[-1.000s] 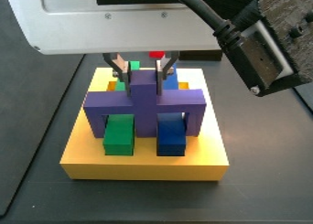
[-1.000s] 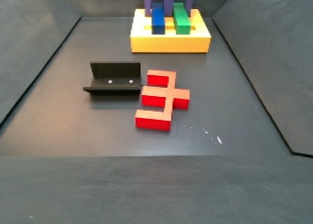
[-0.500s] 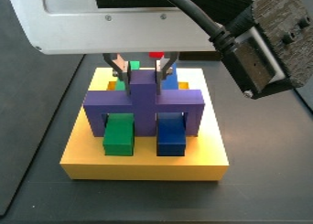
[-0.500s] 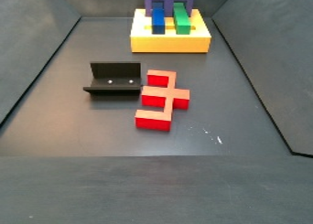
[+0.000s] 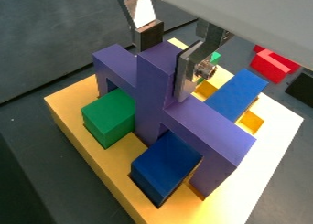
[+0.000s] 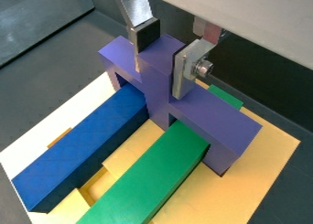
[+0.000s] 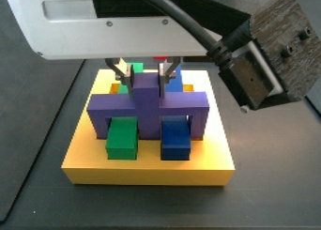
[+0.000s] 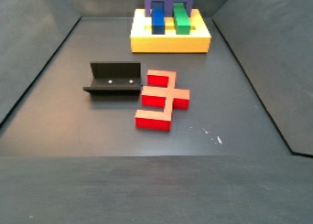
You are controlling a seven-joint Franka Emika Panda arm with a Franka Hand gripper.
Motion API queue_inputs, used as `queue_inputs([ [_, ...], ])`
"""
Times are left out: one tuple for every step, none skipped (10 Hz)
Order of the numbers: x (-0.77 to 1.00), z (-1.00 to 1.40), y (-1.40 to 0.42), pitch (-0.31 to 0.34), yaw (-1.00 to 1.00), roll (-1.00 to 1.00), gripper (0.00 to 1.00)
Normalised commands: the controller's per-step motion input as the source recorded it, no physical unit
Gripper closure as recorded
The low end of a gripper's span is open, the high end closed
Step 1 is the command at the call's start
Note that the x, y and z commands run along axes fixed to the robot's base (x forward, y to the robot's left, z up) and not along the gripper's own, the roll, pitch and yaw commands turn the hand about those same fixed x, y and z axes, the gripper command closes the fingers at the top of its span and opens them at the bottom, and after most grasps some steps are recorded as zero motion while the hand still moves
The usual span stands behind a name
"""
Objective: Pick up the purple object. Move up. Place the purple object on the fixture. Regrasp the purple object. Move to above the board. Insert the purple object.
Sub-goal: Insert the purple object.
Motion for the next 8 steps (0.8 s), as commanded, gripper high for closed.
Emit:
queue_inputs([
  [0.00, -0.80, -0.10, -0.204, 0.00, 0.12, 1.00],
  [0.00, -0.81, 0.00, -0.163, 0.00, 0.00, 1.00],
  [0.00, -0.56, 0.00, -0.123, 0.00, 0.00, 1.00],
  [0.00, -0.69, 0.00, -0.107, 0.00, 0.02, 1.00],
  [0.02, -0.91, 0.00, -0.101, 0.00, 0.00, 1.00],
  [0.00, -0.83, 0.00, -0.116, 0.00, 0.00, 1.00],
  [0.00, -0.07, 0.02, 0.000, 0.00, 0.00, 1.00],
  [0.00, 0.00, 0.00, 0.000, 0.00, 0.00, 1.00],
])
